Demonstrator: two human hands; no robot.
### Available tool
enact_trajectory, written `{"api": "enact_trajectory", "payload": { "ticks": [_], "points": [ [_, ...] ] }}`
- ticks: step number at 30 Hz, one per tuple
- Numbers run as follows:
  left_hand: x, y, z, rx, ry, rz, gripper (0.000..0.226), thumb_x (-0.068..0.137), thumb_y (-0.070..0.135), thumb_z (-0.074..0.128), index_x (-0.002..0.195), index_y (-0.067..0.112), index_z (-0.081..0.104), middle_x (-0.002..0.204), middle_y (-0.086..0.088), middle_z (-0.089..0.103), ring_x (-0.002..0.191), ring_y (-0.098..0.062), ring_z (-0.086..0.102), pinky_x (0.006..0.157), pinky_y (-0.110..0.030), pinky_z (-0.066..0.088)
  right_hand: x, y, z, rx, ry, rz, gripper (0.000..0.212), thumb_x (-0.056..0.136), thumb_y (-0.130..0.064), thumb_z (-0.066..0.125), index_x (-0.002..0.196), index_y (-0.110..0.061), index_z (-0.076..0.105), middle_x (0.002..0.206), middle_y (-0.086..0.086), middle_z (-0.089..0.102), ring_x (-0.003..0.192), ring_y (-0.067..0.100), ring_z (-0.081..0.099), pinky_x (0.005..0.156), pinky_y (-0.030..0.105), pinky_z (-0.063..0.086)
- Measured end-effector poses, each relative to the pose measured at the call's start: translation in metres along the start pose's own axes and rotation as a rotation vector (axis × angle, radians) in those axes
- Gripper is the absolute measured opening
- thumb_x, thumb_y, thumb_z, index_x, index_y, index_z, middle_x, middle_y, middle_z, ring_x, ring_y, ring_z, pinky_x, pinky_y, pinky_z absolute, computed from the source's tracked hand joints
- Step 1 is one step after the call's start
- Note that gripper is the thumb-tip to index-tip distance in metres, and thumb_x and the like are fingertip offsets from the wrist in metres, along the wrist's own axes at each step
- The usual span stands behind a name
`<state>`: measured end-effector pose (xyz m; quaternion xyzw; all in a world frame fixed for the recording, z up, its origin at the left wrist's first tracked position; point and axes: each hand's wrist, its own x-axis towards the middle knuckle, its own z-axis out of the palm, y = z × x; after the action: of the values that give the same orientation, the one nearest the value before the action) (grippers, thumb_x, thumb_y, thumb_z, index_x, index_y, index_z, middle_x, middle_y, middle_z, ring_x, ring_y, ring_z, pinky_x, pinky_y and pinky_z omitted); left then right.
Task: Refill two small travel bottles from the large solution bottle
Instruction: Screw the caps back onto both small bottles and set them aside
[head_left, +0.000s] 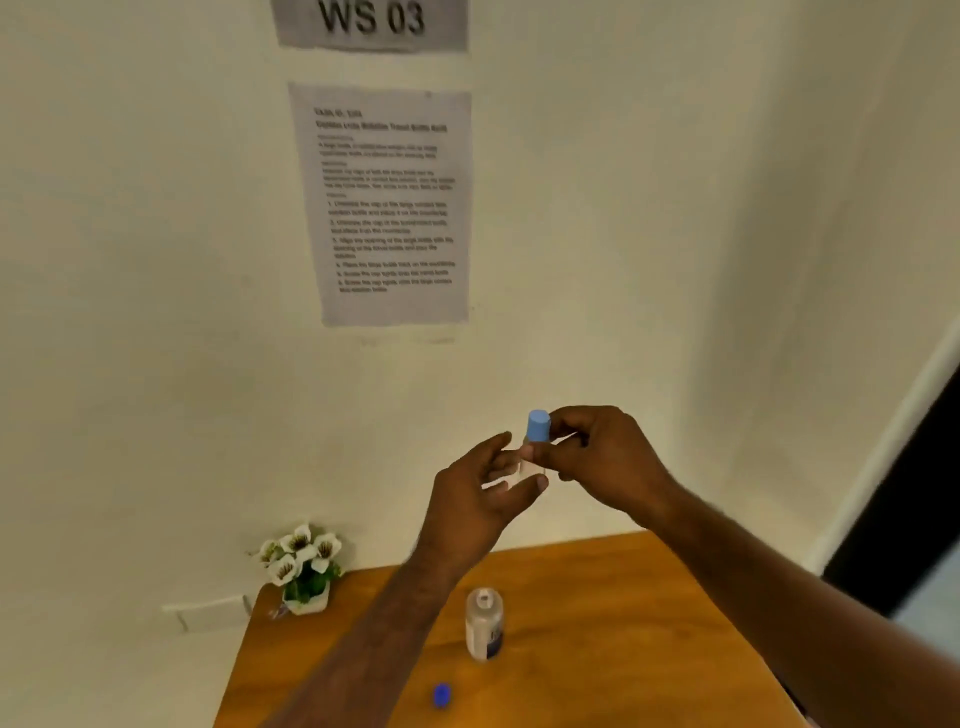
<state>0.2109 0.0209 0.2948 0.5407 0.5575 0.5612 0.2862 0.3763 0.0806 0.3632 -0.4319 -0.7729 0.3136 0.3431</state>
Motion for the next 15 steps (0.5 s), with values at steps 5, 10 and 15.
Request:
{"api": "enact_trajectory", "payload": {
  "ticks": [5, 10, 15],
  "points": [
    [-0.012, -0.064, 0.03, 0.346, -0.149, -0.121, 0.093, 0.072, 0.07, 0.069, 0.15, 0.027, 0.042, 0.151, 0.006, 0.052, 0.138, -0.014, 0.049, 0.112, -0.032, 0.042, -0.016, 0.065, 0.014, -0.06, 0.061, 0.121, 0.037, 0.077, -0.047, 0.079, 0.108, -0.026, 0.075, 0.1, -0.011, 0.074, 0.082, 0.007, 0.067, 0.079, 0.026, 0.054],
    [-0.01, -0.108, 0.066, 0.643, -0.214, -0.124, 0.113, 0.068, 0.093, 0.043, 0.158, 0.028, 0.022, 0.167, -0.002, 0.027, 0.155, -0.021, 0.021, 0.12, -0.037, 0.03, -0.014, 0.137, 0.013, -0.096, 0.093, 0.281, 0.033, 0.079, -0.049, 0.078, 0.105, -0.029, 0.074, 0.098, -0.016, 0.072, 0.084, 0.004, 0.066, 0.075, 0.022, 0.05],
    [0.012, -0.145, 0.101, 0.747, -0.255, -0.081, 0.118, 0.069, 0.094, 0.038, 0.161, 0.025, 0.011, 0.169, -0.001, 0.02, 0.156, -0.02, 0.014, 0.121, -0.036, 0.027, 0.002, 0.221, 0.017, -0.058, 0.047, 0.391, 0.02, 0.079, -0.041, 0.079, 0.092, -0.026, 0.076, 0.079, -0.009, 0.072, 0.072, 0.008, 0.066, 0.064, 0.029, 0.052]
  ]
}}
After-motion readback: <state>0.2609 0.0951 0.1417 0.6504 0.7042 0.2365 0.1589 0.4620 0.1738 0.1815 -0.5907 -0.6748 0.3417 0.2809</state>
